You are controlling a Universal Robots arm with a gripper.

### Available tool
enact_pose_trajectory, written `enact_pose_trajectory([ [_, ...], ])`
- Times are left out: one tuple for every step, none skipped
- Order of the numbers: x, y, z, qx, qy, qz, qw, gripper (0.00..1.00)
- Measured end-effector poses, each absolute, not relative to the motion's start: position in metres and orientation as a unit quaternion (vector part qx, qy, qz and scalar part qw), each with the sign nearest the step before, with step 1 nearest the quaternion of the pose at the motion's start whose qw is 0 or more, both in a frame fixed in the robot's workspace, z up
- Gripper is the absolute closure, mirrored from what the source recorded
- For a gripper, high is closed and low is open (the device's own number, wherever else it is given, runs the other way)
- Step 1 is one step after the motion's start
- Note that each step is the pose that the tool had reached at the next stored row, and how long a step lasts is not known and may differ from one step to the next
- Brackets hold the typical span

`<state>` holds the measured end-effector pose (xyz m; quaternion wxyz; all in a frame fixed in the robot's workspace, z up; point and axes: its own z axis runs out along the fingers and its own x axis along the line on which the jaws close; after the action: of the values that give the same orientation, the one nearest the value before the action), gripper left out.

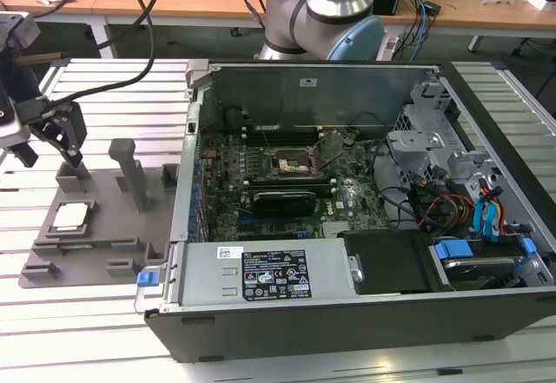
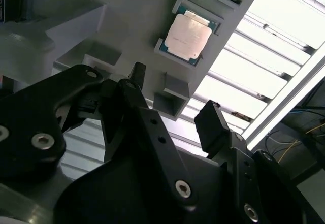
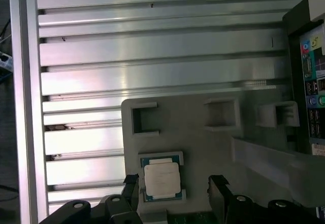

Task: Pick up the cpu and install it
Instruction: 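Pick up the cpu and move it towards the insertion slot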

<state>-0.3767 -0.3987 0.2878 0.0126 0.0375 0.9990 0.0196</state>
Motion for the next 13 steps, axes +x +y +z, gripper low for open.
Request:
enact_pose_trajectory([
  [-0.3767, -0.3987, 0.2877, 0.037, 0.999, 0.010, 0.013, 0.34],
  [-0.3767, -0.3987, 0.2878, 0.037, 0.999, -0.014, 0.014, 0.34],
  [-0.3766, -0.3986, 0.2877, 0.037, 0.999, -0.033, 0.015, 0.34],
  [-0.3766, -0.3985, 0.2878, 0.036, 0.998, -0.045, 0.015, 0.34],
  [-0.3766, -0.3986, 0.2877, 0.036, 0.998, -0.047, 0.015, 0.34],
  [-0.3766, -0.3985, 0.2878, 0.036, 0.998, -0.048, 0.015, 0.34],
  [-0.3766, -0.3985, 0.2877, 0.036, 0.998, -0.048, 0.015, 0.34],
  [-0.3766, -0.3985, 0.2877, 0.036, 0.998, -0.048, 0.015, 0.34],
  [-0.3766, -0.3985, 0.2877, 0.036, 0.998, -0.048, 0.015, 0.34],
  [-0.3766, -0.3985, 0.2871, 0.036, 0.998, -0.048, 0.015, 0.34],
  [-0.3766, -0.3985, 0.2865, 0.036, 0.998, -0.048, 0.015, 0.34],
  [-0.3766, -0.3985, 0.2858, 0.036, 0.998, -0.048, 0.015, 0.34],
  [-0.3766, -0.3985, 0.2841, 0.036, 0.998, -0.048, 0.015, 0.34],
])
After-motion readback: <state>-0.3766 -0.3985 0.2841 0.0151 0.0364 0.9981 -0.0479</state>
